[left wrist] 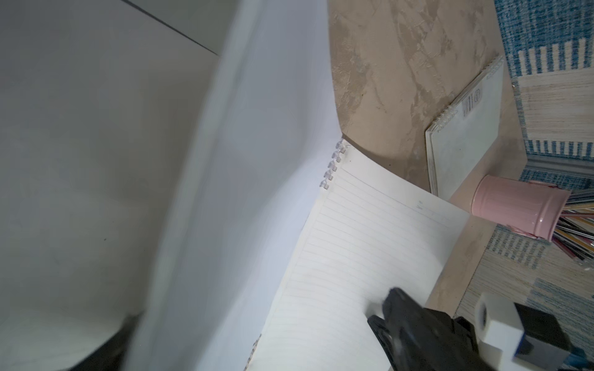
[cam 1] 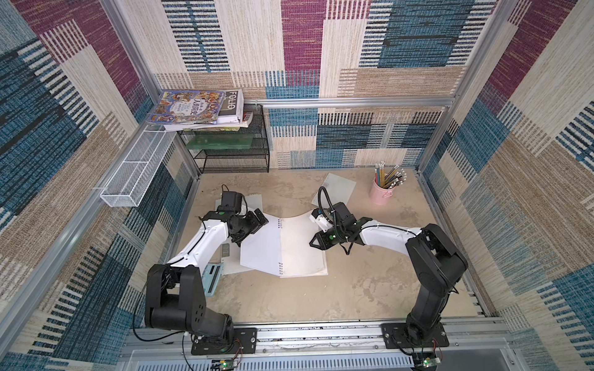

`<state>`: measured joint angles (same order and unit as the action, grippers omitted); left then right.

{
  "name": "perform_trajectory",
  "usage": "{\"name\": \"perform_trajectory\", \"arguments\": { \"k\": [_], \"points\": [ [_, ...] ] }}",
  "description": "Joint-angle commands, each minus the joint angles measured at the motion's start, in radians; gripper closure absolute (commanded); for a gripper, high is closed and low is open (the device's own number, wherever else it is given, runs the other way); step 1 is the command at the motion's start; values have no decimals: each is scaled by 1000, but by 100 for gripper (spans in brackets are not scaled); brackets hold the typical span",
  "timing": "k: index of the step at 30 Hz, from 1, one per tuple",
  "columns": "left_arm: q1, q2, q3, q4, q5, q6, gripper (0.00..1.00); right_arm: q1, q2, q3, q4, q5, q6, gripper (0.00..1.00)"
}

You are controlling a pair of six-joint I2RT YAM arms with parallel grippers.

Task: Tear off pages from different notebooks
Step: Tear off the paper from the notebook.

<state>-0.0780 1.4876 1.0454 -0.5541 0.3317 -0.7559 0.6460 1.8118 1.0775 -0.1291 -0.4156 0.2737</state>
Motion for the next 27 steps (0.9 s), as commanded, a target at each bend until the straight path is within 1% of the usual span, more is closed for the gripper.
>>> {"name": "perform_trajectory", "arguments": {
  "k": [1,2,4,6,7,9,14,17,21,24,27],
  "points": [
    [1,12,-19,22,46,-2,1,2,-1,11,2,-3,-15,72],
    [1,16,-27,36,60,-11,2,3,-2,17,0,-9,-14,74],
    [1,19,-32,54,75,-17,5,6,-14,26,1,-7,-11,82],
    [1,16,-17,35,66,-7,5,-1,-30,27,2,-11,-5,91],
    [1,12,-7,15,51,4,4,-8,-36,30,-2,-9,-2,95],
    [3,0,23,-31,11,28,1,-32,-49,30,-20,-7,2,100],
    [23,5,82,-100,-21,68,1,-88,-105,16,-72,44,-31,100],
    [36,23,105,-134,-36,79,1,-92,-126,28,-122,82,-63,100],
    [39,12,115,-126,-46,53,0,-69,-129,68,-196,132,-100,100],
    [28,-9,113,-73,-22,13,1,-32,-111,128,-269,201,-126,99],
    [-37,0,138,15,17,-35,1,7,-89,186,-320,260,-136,94]
  ]
}}
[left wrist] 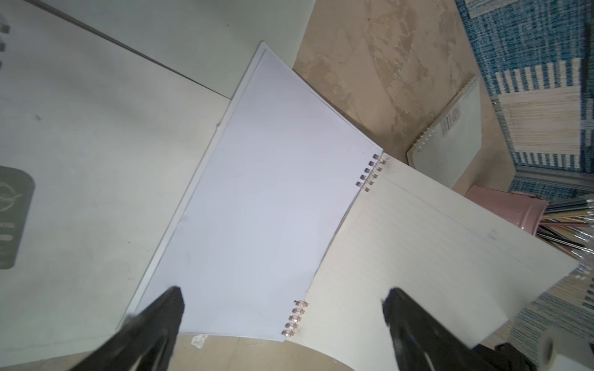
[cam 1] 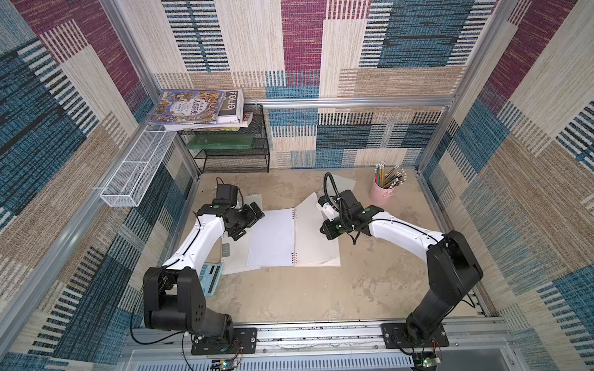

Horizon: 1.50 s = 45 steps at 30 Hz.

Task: Tear off pages from different notebooks
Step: Tear off the paper from the notebook.

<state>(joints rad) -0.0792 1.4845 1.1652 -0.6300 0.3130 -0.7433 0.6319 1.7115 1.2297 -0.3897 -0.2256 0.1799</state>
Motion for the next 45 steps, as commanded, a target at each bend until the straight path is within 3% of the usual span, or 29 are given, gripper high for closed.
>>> {"name": "perform_trajectory", "arguments": {
  "k": [1,5,10,16,20,27,29,30,32,33,37,40,42,45],
  "points": [
    [-71,19,37,123,47,-62,0,32,16,43,-58,69,-40,91],
    [-179,138,128,253,125,-113,1,64,32,44,-5,22,-14,88],
    [-246,250,201,369,174,-163,5,68,28,13,78,5,25,91],
    [-306,341,314,341,173,-141,0,68,-7,-44,179,9,35,93],
    [-328,392,339,295,173,-135,3,55,-23,-65,211,18,44,94],
    [-335,450,387,179,168,-83,50,8,-32,-75,209,14,72,93],
    [-339,471,410,150,174,-68,59,9,-28,-69,200,13,59,91],
    [-340,480,422,139,178,-59,67,9,-26,-66,198,8,54,91],
    [-343,496,437,129,190,-49,95,2,-18,-66,202,-35,47,87],
    [-341,502,439,128,196,-49,100,-7,-13,-67,205,-67,50,85],
    [-337,502,431,148,219,-40,100,-86,-11,-114,283,-339,88,61],
    [-322,504,402,204,303,-40,100,-162,-38,-183,403,-543,148,44],
    [-309,505,393,219,336,-21,100,-188,-58,-214,444,-596,164,37],
    [-296,497,372,221,351,13,100,-200,-61,-226,447,-576,165,33]
  ]
}}
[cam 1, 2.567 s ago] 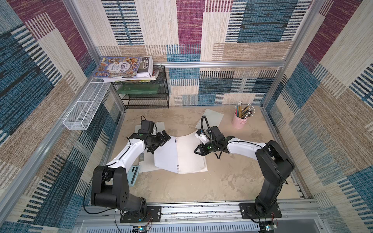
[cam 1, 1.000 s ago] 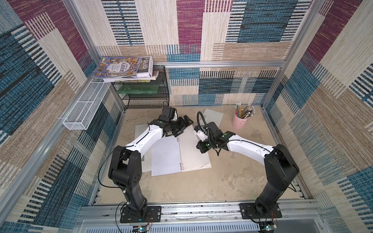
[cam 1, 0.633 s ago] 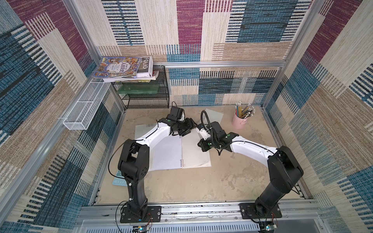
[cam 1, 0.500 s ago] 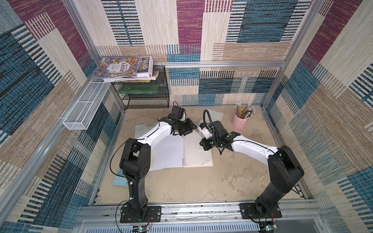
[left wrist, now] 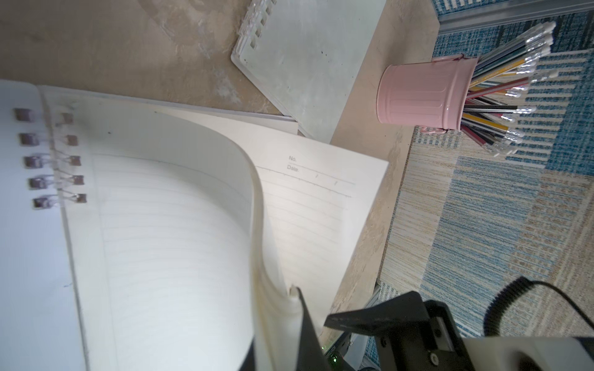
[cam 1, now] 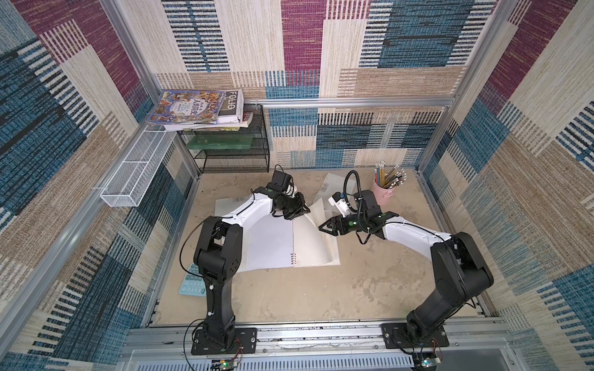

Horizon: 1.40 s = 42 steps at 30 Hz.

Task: Tear off pages from different notebooks
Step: Tear off the paper from the notebook.

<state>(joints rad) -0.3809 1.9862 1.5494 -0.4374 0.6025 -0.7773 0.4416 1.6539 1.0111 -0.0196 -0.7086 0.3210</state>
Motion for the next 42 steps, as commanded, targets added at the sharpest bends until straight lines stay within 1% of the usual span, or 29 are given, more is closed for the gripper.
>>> {"name": "perform_trajectory", "arguments": {
  "k": [1,3,5,7,8,9,11,12,14,16,18,19,21,24,27,31,32,34,38,42],
  "points": [
    [10,-8,-22,35,68,50,100,-16,9,-7,84,-93,32,34],
    [22,-16,-50,67,94,41,100,-34,42,-7,101,-91,60,36],
    [37,-22,-86,113,123,20,100,-46,74,-11,135,-109,91,42],
    [45,-30,-103,132,141,19,100,-50,100,-5,140,-89,107,49],
    [47,-35,-107,129,141,25,100,-51,111,3,126,-69,108,50],
    [50,-39,-111,124,145,31,100,-55,120,13,106,-47,104,50],
    [60,-48,-122,131,161,31,100,-62,120,20,78,-2,95,44],
    [64,-51,-127,140,173,28,100,-68,117,21,64,27,91,43],
    [67,-53,-128,149,193,27,100,-70,111,31,44,38,80,40],
    [68,-52,-123,147,206,30,100,-59,95,32,51,0,46,38],
    [68,-47,-120,149,217,30,100,-18,74,33,59,-21,-6,37],
    [69,-45,-117,148,217,32,100,18,76,54,27,0,-48,35],
    [68,-39,-117,146,217,33,100,70,103,99,-43,74,-92,34],
    [69,-37,-124,150,216,31,100,76,140,101,-30,92,-65,45],
    [68,-34,-130,151,217,31,100,72,138,86,-3,101,-53,49],
    [68,-22,-129,153,219,26,100,74,139,89,-5,104,-61,58],
    [68,-18,-129,155,220,25,100,75,142,89,-4,108,-59,62],
    [68,-11,-133,168,224,14,100,79,153,90,-9,123,-60,64],
    [69,-6,-144,181,224,1,91,85,178,98,-35,195,-65,68],
    [68,-4,-153,181,219,-1,79,82,193,90,-37,239,-59,74]
  ]
}}
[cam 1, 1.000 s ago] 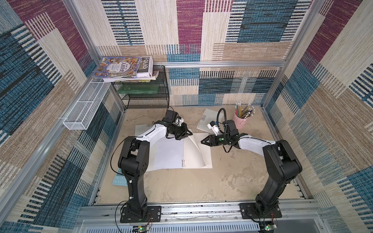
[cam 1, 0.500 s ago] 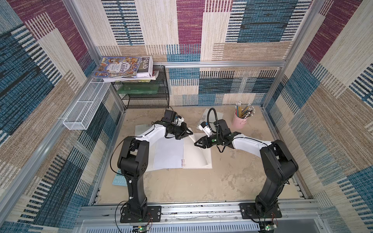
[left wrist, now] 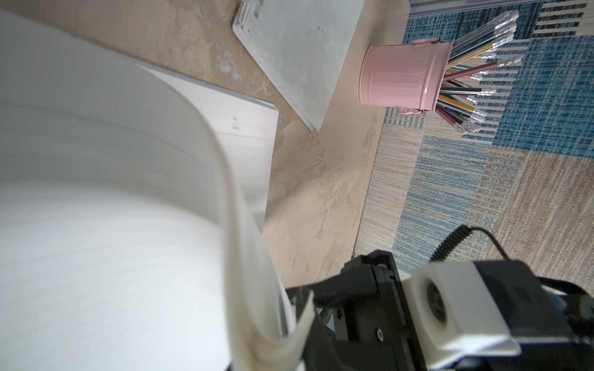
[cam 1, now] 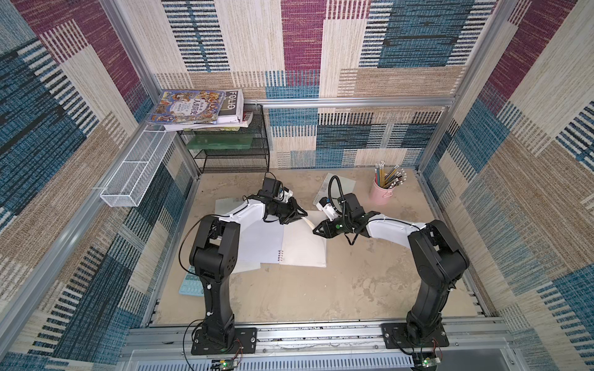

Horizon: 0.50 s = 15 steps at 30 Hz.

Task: Tear off pages from different notebooks
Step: Tear off the paper from the notebook.

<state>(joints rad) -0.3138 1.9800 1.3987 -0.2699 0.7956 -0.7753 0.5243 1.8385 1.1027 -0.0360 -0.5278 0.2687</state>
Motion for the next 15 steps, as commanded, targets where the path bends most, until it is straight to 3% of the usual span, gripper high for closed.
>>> {"name": "perform_trajectory", "arguments": {
  "k": [1,10,15],
  "points": [
    [1,3,-3,14,27,-5,74,0,11,-5,-18,58,-6,76],
    [1,-4,-10,1,3,0,48,3,25,-14,14,57,13,86],
    [1,-21,-23,-44,-30,29,49,0,29,-15,29,25,21,88]
  ]
}}
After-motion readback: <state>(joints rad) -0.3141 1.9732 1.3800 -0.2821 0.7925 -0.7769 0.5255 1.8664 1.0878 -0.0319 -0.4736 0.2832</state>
